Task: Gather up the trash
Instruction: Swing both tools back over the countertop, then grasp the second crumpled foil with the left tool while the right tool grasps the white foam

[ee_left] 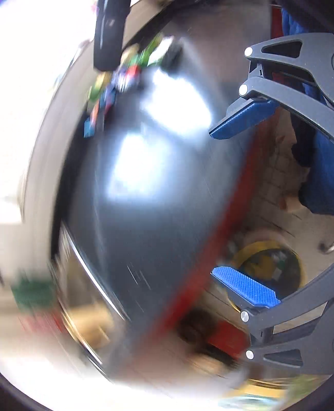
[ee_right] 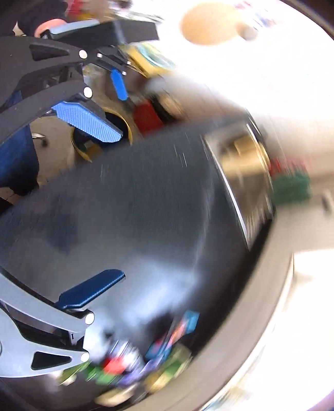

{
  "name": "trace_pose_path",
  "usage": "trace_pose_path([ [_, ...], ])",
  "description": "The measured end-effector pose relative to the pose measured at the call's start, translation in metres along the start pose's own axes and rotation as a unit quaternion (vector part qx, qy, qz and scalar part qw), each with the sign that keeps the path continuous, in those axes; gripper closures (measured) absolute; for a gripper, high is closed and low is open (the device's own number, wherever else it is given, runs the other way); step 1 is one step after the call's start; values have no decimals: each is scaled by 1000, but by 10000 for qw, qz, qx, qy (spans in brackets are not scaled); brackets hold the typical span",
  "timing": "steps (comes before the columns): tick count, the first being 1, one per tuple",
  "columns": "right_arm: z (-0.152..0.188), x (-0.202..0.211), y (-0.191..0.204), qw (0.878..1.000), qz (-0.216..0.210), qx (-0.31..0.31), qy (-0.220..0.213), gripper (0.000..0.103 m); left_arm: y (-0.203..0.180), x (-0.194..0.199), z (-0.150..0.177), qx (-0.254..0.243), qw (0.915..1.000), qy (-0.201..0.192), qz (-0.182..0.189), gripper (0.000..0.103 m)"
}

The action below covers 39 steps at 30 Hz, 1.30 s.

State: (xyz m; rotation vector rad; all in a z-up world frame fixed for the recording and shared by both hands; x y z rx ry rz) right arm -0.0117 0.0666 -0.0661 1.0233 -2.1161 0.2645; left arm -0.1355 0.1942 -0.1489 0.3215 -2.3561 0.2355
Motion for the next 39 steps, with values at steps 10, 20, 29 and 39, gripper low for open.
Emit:
trace_pose_path([
  [10,59,117,-185,9696,1695,-1701,-460,7,-165,-30,-60,-1623,9776,-152,1335,7],
  [20,91,147,-218,9594,1884,-2032,-533,7,-216,-45,-72,-1887,9704,-80,1506,7],
  [29,82,124,-255,9661,1693,-1906,-414,7,-228,-95,-95,-2016,9681,20,1490,7],
  [39,82,59,-344,9773,1442,-1551,69,7,-247,-192,-116,-2304,9611,371,1477,7],
])
Point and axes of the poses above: each gripper's, at about its wrist camera, not at the fingertips, and x roughly against the way its jaws point, y to its left, z to its underside, the point moved 5 cm from there along -x, roughly the way its jaws point, and after that the axes turned 10 degrees about -y, right-handed, at the moved point
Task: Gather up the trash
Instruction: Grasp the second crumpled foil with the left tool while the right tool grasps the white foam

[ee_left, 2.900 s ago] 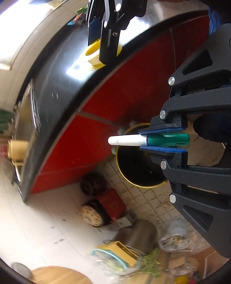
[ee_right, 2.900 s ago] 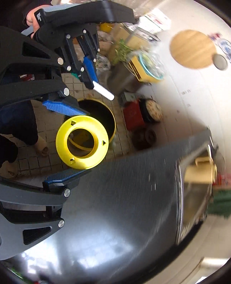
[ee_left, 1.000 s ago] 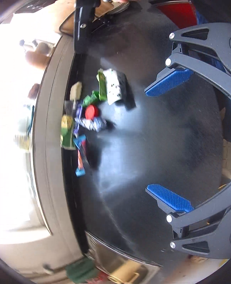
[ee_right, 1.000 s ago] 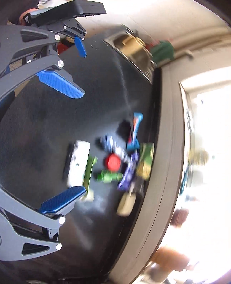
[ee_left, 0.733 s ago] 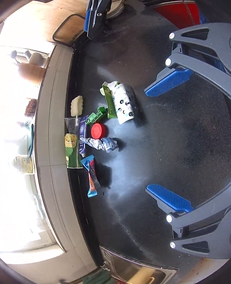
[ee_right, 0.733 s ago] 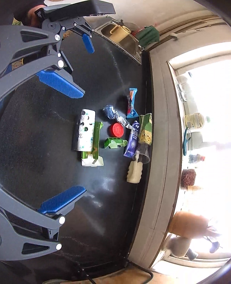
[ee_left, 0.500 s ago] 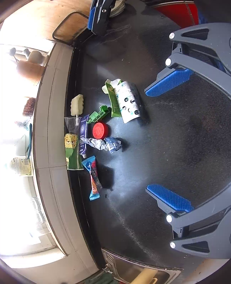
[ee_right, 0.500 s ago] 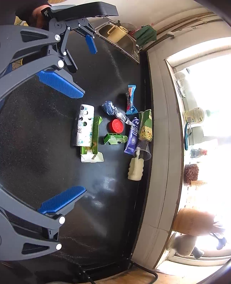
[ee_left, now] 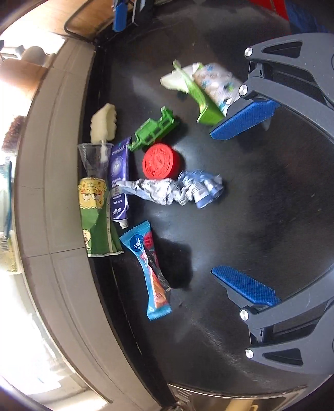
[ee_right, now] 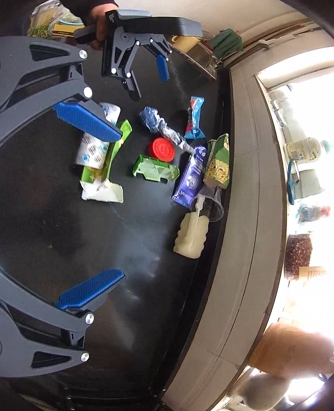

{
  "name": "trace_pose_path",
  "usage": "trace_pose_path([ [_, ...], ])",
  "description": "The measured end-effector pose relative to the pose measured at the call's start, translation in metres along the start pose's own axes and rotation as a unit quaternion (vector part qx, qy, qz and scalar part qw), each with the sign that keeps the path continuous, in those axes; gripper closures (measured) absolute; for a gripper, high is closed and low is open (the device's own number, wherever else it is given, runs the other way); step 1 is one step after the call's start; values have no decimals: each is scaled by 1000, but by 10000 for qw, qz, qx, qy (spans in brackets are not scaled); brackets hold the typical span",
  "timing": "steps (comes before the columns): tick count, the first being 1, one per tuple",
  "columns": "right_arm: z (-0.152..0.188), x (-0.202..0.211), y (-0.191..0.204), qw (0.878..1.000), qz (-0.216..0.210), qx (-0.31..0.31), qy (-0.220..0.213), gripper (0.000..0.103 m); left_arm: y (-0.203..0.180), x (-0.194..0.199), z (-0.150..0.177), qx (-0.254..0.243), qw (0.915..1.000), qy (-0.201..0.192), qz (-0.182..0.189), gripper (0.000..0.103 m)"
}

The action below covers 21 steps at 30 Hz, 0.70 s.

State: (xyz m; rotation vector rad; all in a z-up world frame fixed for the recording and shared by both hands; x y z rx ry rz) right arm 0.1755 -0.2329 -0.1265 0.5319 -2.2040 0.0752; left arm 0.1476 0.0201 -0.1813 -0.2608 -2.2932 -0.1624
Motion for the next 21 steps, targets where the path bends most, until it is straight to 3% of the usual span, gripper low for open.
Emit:
trace_pose_path([
  [9,-22,-120,-48,9960,-84,699,546,7,8,-66,2,-72,9986,480,211,10],
  [12,-31,-152,-52,9921,-145,1077,619,7,5,-72,-1,-160,9989,377,218,12],
  [15,-40,-170,-51,9890,-284,1314,619,7,1,-76,-7,-209,9990,297,246,19],
  [19,-45,-182,-48,9853,-546,1476,664,8,2,-77,-15,-113,9996,205,172,43],
  [21,-47,-181,-46,9851,-587,1500,606,19,3,-77,-17,-53,9997,183,118,57],
])
Point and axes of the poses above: each gripper's, at about its wrist camera, not at the fingertips, and x roughly against the way its jaws point, y to its left, z to its underside, the point moved 5 cm from there along -x, roughly the way its jaws point, and after that the axes turned 10 degrees about -y, right-handed, at the moved point
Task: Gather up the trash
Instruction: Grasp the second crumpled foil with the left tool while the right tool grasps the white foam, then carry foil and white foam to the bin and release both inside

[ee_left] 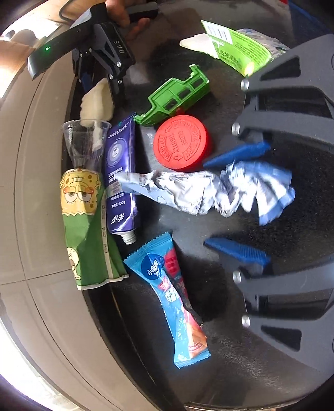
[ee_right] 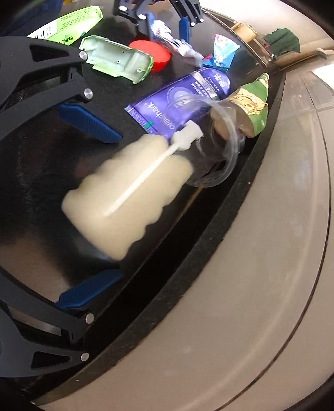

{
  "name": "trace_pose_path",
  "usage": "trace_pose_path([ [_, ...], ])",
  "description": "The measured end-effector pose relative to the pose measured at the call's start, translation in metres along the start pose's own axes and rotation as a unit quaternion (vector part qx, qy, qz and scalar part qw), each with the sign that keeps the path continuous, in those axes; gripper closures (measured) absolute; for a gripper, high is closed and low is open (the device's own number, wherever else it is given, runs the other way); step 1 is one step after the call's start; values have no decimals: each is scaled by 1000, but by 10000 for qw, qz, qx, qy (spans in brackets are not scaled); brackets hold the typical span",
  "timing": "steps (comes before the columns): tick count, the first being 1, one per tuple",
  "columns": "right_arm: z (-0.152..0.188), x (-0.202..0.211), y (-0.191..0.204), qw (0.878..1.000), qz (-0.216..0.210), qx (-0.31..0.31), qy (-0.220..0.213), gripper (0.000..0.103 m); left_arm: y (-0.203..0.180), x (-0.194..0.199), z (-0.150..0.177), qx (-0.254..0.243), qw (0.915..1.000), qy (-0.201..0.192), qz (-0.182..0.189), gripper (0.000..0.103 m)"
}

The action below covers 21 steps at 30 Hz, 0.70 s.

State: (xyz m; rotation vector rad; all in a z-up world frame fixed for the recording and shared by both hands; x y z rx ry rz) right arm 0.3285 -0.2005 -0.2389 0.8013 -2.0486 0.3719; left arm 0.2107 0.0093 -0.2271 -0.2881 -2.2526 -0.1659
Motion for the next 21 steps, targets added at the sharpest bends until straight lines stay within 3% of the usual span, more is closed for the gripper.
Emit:
trace_pose_path([
  [1,-1,2,1,10000,-12,-3,-28,35,1,1,0,27,10000,3,-37,70],
  [2,-2,5,3,10000,-2,-32,-14,49,2,2,0,96,9999,31,-59,72],
  [4,0,10,7,9999,-29,-129,46,67,1,4,2,206,9997,74,-65,74],
  [9,24,39,21,9985,193,-501,43,72,2,22,5,421,9990,78,-151,74],
  [17,73,128,58,9885,642,-1328,-343,72,-2,91,19,600,9976,-234,-238,74],
  [21,92,168,85,9835,761,-1563,-509,72,-21,119,36,579,9976,-264,-277,74],
])
Point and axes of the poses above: each gripper's, at about its wrist camera, not at the fingertips, and x roughly against the way its jaws point, y to its left, z to its underside, the point moved 5 cm from there along -x, roughly the way its jaws point, and after that the axes turned 10 degrees about -y, right-handed, at the moved point
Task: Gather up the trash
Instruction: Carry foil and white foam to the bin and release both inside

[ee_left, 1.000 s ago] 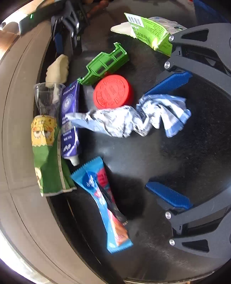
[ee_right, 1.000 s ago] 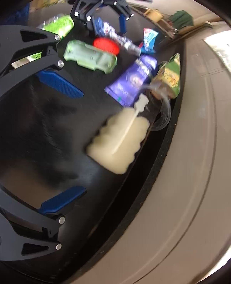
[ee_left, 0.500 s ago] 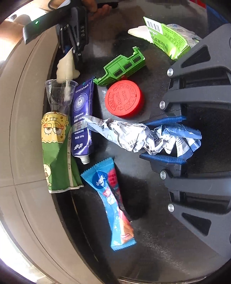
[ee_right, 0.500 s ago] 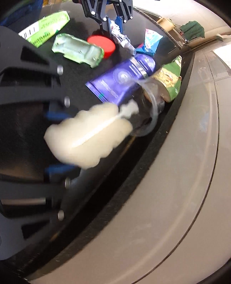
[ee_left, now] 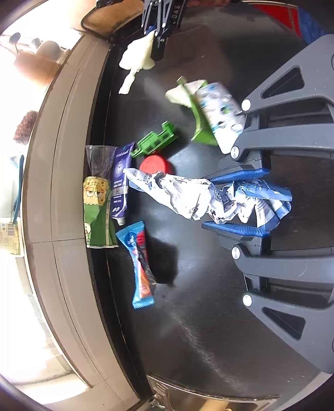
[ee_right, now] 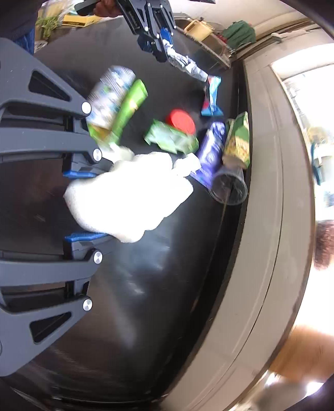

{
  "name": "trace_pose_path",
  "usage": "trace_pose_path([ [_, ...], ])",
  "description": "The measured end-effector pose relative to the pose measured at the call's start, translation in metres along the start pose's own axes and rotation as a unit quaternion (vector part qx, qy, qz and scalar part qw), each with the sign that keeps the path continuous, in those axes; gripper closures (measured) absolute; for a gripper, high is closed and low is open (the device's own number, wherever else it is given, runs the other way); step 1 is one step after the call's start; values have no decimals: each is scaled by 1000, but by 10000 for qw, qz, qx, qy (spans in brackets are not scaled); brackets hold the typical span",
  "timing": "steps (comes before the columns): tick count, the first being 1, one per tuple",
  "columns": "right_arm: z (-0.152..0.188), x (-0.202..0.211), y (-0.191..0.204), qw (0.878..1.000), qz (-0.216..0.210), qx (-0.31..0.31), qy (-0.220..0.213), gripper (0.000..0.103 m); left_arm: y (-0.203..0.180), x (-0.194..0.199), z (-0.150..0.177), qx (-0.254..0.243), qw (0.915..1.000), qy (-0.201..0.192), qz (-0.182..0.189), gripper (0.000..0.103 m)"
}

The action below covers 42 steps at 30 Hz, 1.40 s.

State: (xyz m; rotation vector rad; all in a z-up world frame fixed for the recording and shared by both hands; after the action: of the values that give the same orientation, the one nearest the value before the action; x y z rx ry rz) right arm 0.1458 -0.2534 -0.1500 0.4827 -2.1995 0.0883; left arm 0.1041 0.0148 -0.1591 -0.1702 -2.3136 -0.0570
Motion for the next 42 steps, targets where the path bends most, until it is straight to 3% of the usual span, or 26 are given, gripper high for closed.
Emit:
trace_pose_path([
  [7,31,48,22,9995,17,-298,-125,72,-14,32,25,26,10000,3,87,74],
  [16,24,69,56,9993,-31,156,-328,72,-4,67,40,157,9997,-210,-34,74],
  [25,1,54,176,9893,-1000,998,-352,72,55,127,77,858,9924,-395,-786,74],
  [32,16,37,318,9567,-2149,1962,5,72,120,187,147,1654,9709,-307,-1703,74],
  [42,97,17,497,8908,-3222,3089,851,72,198,251,288,3074,9123,93,-2705,74],
])
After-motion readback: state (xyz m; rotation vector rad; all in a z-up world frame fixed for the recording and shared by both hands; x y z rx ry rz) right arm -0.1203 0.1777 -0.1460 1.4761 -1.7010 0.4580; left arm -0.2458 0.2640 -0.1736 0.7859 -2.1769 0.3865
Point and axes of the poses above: each gripper's, at about its wrist camera, not at the fingertips, and x roughly against the way its jaws point, y to its left, z to its underside, the point moved 5 cm from there along -x, roughly the way its jaws point, and after that the axes turned 10 degrees about -y, right-handed, at the moved point
